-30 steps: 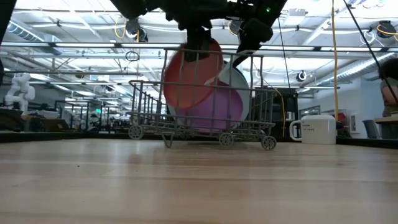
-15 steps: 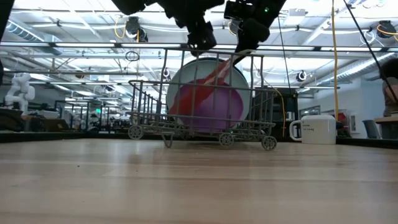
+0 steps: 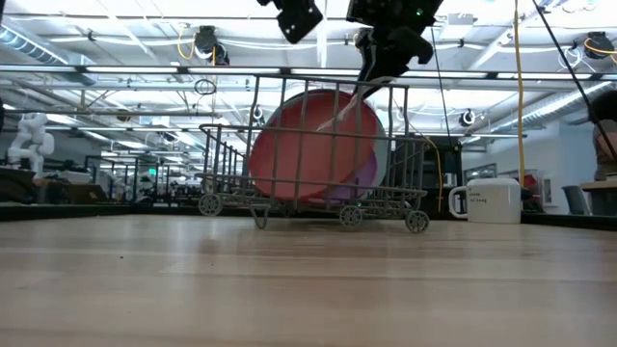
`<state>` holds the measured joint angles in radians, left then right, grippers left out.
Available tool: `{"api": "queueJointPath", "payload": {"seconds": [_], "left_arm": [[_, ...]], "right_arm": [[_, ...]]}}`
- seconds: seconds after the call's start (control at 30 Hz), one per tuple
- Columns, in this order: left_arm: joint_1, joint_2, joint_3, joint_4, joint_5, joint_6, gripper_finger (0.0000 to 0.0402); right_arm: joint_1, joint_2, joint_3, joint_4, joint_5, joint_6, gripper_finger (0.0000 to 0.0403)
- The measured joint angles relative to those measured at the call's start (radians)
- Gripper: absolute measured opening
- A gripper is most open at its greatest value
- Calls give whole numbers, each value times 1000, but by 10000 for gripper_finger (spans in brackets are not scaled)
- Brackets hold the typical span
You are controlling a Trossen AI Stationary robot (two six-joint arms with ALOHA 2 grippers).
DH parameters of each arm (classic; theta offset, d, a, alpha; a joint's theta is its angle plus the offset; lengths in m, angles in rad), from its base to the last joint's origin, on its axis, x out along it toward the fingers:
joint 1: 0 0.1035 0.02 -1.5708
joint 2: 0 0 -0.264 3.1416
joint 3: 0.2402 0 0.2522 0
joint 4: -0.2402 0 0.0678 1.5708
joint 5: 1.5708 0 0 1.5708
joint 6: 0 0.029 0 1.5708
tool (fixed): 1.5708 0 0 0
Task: Sort dishes
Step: Put the orange plate into the dish rack
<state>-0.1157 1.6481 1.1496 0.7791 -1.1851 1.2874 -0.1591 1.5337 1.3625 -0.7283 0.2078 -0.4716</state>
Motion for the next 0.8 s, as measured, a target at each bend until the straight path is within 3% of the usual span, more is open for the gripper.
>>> {"api": "queueJointPath", "payload": {"seconds": [0.23,0.43,0.67,0.8], "left_arm": [[-13,-52,0,-1,-9,1,191],[-12,-78,0,-14,-53,-7,191],[-12,-77,0,-269,-89,-197,191],[-14,-77,0,-302,-134,-230,191]], "right_arm": [[-12,0,0,6,-2,4,170],[-13,8,1,0,-11,-26,167],[-111,97,2,59,-108,57,164],[-137,156,2,87,-160,54,162]]}}
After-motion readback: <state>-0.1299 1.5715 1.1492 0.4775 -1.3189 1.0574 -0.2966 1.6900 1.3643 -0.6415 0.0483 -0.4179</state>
